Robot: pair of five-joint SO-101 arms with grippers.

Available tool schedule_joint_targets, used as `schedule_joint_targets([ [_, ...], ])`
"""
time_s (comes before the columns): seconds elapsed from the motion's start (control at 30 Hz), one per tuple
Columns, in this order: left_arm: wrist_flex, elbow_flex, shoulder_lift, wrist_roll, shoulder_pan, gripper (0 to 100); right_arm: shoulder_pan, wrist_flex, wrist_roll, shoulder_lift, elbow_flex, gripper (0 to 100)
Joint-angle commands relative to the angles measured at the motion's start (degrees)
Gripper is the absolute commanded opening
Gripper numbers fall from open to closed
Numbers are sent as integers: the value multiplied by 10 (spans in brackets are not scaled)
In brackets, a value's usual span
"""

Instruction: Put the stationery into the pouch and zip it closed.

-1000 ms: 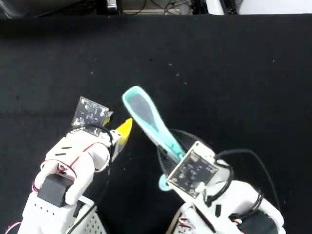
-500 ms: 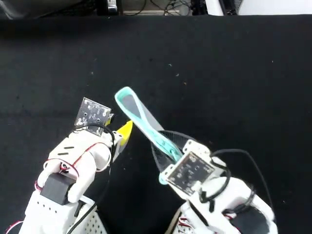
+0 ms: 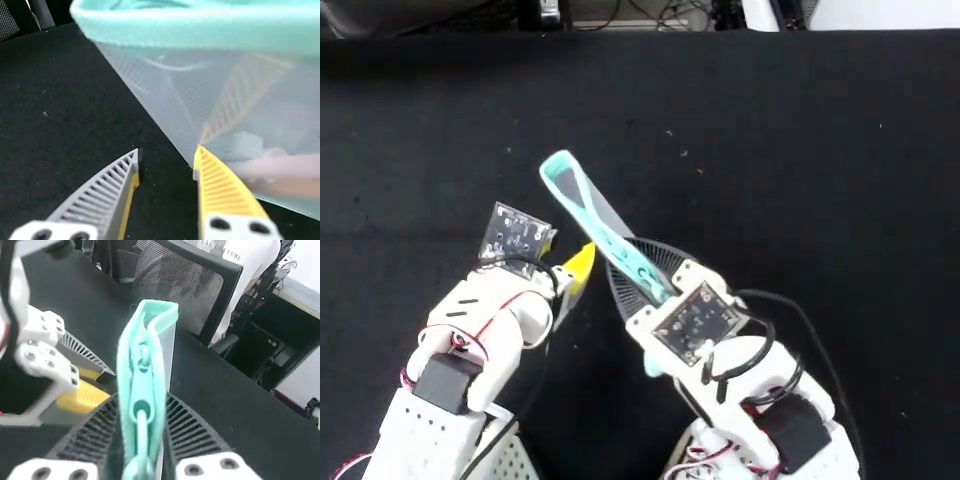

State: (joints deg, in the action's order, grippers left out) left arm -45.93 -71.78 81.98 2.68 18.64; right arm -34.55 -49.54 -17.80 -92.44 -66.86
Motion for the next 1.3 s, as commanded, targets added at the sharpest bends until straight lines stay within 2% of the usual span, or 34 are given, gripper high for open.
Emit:
schedule_joint_targets([
  [0.0, 11, 7, 11, 1, 1, 190, -4, 115, 5, 10, 0, 31],
  [0.13, 9, 11, 11, 1, -22, 189, -3, 250, 6, 22, -4, 14],
  [0.27, 9, 23, 11, -4, -65, 188, -3, 288, 6, 78, -1, 12],
  [0.43, 10, 29, 12, -33, -92, 188, -3, 384, 9, 198, 7, 12],
  [0.57, 13, 28, 12, -47, -105, 188, -3, 426, 10, 305, 7, 12],
  [0.7, 13, 23, 12, -47, -104, 188, 1, 425, 8, 355, -19, 12],
  [0.77, 13, 23, 12, -47, -104, 188, 10, 386, 8, 351, -29, 15],
  [0.97, 33, 5, 11, -47, -100, 188, 18, 111, 6, 298, 25, 16],
  [1.07, 58, -15, 11, -47, -100, 188, 18, 34, 5, 268, 60, 20],
  [1.27, 66, -27, 8, -47, -77, 190, 22, -49, 5, 235, 80, 243],
])
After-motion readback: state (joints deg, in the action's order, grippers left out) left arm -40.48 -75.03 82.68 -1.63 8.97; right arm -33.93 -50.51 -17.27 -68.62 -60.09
